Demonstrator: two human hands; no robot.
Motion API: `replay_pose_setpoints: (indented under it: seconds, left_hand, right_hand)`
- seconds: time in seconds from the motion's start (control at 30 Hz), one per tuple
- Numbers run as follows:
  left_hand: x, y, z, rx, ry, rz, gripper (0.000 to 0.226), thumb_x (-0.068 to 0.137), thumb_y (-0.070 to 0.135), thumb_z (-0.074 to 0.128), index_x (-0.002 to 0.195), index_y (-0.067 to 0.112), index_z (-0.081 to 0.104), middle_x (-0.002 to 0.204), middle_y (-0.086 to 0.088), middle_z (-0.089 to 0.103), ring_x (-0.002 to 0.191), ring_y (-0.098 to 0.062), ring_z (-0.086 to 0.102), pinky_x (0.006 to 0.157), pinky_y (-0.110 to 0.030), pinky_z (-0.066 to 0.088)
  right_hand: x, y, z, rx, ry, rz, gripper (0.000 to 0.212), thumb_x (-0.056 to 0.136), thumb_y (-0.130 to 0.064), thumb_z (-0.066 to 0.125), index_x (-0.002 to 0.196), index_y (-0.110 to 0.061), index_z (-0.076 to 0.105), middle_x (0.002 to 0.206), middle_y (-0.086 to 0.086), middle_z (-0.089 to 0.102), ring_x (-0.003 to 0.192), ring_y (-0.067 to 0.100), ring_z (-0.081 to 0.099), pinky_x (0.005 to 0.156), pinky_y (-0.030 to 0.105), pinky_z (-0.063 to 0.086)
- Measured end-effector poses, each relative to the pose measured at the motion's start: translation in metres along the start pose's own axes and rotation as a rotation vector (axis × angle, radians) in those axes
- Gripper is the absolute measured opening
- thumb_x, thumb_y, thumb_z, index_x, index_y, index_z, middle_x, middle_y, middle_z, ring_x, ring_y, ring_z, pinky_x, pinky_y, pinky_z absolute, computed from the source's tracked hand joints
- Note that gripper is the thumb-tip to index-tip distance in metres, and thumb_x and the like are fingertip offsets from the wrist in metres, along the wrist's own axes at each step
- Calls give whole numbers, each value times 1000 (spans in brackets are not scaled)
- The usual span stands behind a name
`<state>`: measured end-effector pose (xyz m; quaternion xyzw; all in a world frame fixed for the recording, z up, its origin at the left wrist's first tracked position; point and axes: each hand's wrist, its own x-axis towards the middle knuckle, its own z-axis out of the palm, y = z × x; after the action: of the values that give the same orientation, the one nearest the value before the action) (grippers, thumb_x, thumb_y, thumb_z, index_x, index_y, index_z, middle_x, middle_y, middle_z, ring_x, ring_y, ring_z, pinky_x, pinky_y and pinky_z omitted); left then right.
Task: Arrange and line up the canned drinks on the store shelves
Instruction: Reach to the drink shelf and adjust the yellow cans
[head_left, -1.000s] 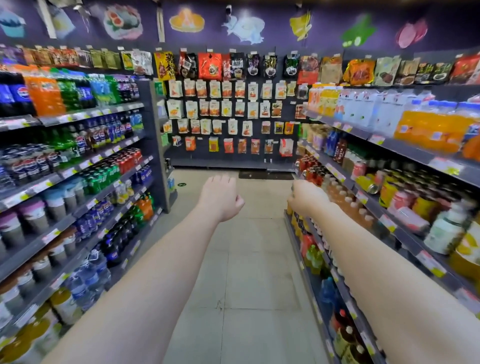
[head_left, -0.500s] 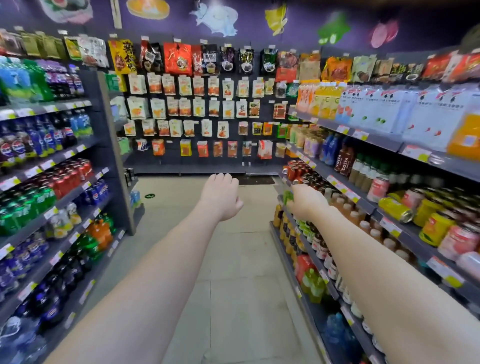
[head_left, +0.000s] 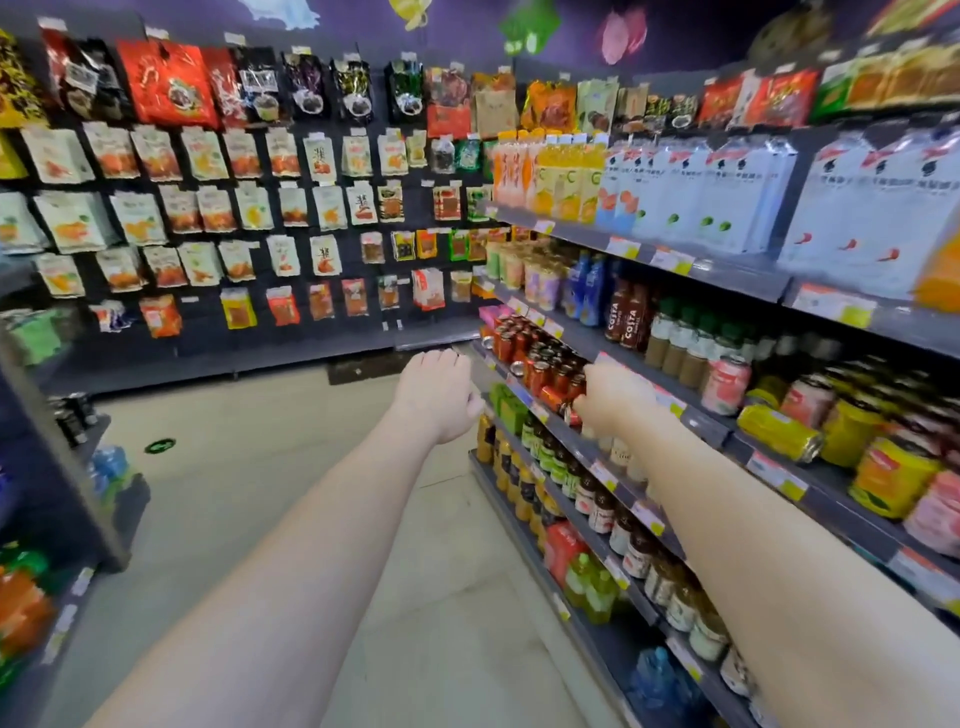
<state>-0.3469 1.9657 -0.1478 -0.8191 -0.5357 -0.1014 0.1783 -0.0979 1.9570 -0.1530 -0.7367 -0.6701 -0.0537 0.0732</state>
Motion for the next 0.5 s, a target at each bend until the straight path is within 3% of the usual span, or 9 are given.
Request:
replay_pose_setpoints:
  seconds: [0.17,0.37,0.5]
  left_hand:
    - [104,5,51,-99,4,50,36,95,41,46,114,12,57,114,-9,62,108,-30,59,91,-40,46]
    - [216,27,95,-156,1,175,36,95,44,46,109,13,56,112,-9,61,106,-31,58,89,-42,44]
    - [269,49,122,-158,-10,271,40,95,42,45,116,11,57,117,-10,62,110,-31,58,96,-42,45]
  right_hand:
    - [79,32,25,12,51,73,31,97,-29,53,122,-14,62,120,8,64,96,26,66,75,39,57]
    - [158,68,43,-24,45,119,29,95,-27,53,118,-12,61,118,7,62,105,28,61,81,37,50]
    - [183,90,53,-116,32,183,30,96,-30,52,120,-12,59,119,9,61,106,27,58,86,38,49]
